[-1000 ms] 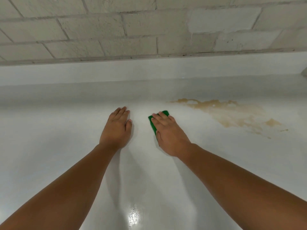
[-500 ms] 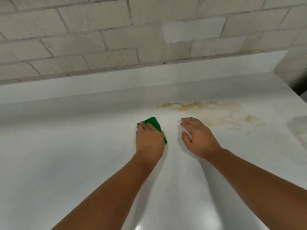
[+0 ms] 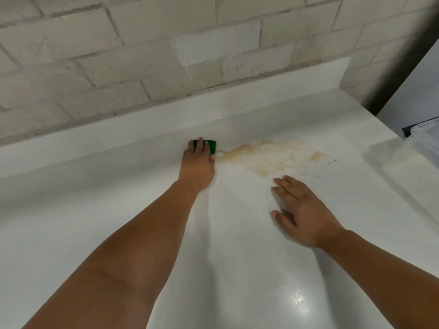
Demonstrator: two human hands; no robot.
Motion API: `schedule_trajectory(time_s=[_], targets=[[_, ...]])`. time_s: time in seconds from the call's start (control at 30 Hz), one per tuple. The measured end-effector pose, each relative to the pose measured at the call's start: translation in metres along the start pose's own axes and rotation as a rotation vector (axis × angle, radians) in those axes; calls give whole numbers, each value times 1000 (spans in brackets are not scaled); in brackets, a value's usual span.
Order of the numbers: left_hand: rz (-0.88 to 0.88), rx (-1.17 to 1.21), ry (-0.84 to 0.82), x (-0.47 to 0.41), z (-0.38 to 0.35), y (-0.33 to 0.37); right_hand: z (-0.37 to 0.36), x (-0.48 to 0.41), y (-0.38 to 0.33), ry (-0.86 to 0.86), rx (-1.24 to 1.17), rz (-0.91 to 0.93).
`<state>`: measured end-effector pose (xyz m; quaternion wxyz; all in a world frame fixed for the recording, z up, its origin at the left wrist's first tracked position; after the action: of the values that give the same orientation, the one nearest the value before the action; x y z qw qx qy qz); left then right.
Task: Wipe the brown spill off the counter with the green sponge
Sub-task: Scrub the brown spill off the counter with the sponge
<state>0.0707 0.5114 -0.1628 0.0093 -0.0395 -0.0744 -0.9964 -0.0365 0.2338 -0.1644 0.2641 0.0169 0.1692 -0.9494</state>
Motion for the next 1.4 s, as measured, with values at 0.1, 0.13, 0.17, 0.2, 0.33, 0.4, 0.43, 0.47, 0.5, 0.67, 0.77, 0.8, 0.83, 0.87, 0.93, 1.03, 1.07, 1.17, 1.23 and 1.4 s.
schedule_trajectory(time_s=[0.1,0.13,0.17,0.2,0.33,0.4,0.43,0.47,0.5,0.67,0.77,0.8,0.83,0.87,0.93,1.03,1.07,1.17,1.23,1.4], targets=[[-248,35,14,28,-5,27,-2,1,0,-19,23,-1],[-312,42,21,38,-5,28,-2,1,0,-20,27,1],[-357,45,25,47,-7,24,-2,1,1,-19,27,0],[-379,65,29,54,-8,16,-2,1,1,-19,25,-3],[-152,116,32,45,-3,-9,-3,1,1,-28,21,-17],[-23,47,33,26,0,5,-3,2,1,-21,18,-17],[3,23,32,19,0,17,-3,1,1,-19,17,-15],[-8,9,41,15,-1,30,-3,2,1,-16,16,-19],[-55,-7,55,15,-3,42,-3,2,1,-15,14,-21],[-421,1,43,61,-13,41,-3,3,1,-35,20,-21],[-389,81,27,66,-8,13,-3,2,1,-32,8,-25],[-321,67,25,61,-7,10,-3,2,1,-27,4,-26],[-243,34,28,54,-7,13,-3,2,1,-23,4,-27],[-168,-5,37,47,-6,21,-3,1,1,-20,5,-26],[-99,-46,46,42,-4,44,-4,2,1,-7,3,-18],[-246,-44,56,60,-11,67,-5,3,2,7,-15,-4],[-317,-19,50,70,-12,65,-5,3,2,16,-17,6],[-452,133,45,92,-10,42,-5,3,1,45,-19,49],[-402,187,36,86,-8,26,-3,4,0,69,-17,63],[-157,36,88,54,-8,54,-3,6,-1,99,-24,44]])
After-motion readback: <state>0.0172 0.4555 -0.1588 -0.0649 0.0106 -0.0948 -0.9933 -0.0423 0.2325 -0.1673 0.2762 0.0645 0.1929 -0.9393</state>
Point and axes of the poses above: each hand's wrist, its own x-axis away from the middle knuckle, its own z-axis out of the back of the hand, y = z × x, the point moved 4 cm from there along -x, towards the middle knuckle
